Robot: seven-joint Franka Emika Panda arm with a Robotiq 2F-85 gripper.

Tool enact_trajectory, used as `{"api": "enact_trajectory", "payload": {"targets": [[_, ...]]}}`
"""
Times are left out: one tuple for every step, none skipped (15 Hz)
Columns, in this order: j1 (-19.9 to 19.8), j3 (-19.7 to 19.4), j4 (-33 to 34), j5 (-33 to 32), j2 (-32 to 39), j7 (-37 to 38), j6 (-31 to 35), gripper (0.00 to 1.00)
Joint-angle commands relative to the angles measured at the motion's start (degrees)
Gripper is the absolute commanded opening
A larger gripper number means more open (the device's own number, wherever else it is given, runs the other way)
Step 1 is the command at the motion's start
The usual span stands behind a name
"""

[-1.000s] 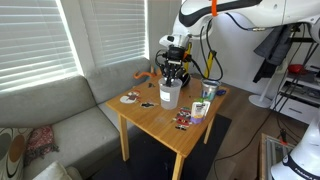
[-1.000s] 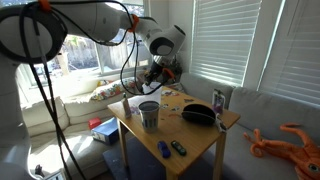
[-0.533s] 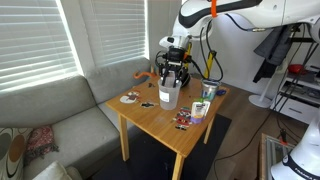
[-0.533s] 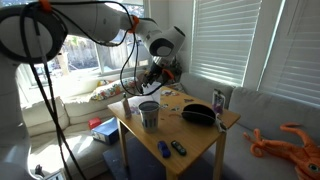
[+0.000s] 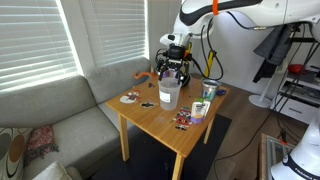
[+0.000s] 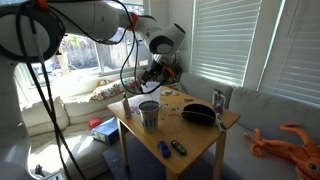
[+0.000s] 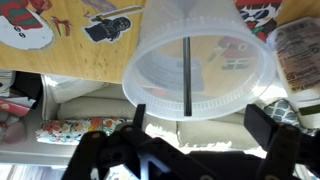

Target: Place the silver and clear containers upright then put the silver spoon in the clear container.

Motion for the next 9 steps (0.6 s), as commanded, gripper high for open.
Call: {"api": "enact_trajectory", "payload": {"targets": [[1.20, -1.36, 1.08, -0.75, -2.51, 1.14, -1.14, 1.00], [1.45, -1.55, 1.75, -1.81, -2.86, 3.31, -1.79, 1.00], [1.81, -1.71, 1.89, -3.35, -3.50, 4.99, -0.85, 1.00], [1.96, -1.82, 2.11, -4.47, -4.05, 5.94, -0.33, 1.00], [1.95, -1.90, 2.79, -4.84, -4.23, 7.12, -0.77, 1.00], [2.48, -2.23, 3.59, -7.45, -4.32, 12.63, -1.17, 1.00], [2.85, -2.37, 3.84, -9.75, -4.63, 15.25, -0.85, 1.00], [3.26, -2.38, 4.42, -11.88, -4.76, 18.43, -1.07, 1.00], [3.65, -2.38, 4.99, -13.72, -4.71, 21.72, -1.56, 1.00]]}}
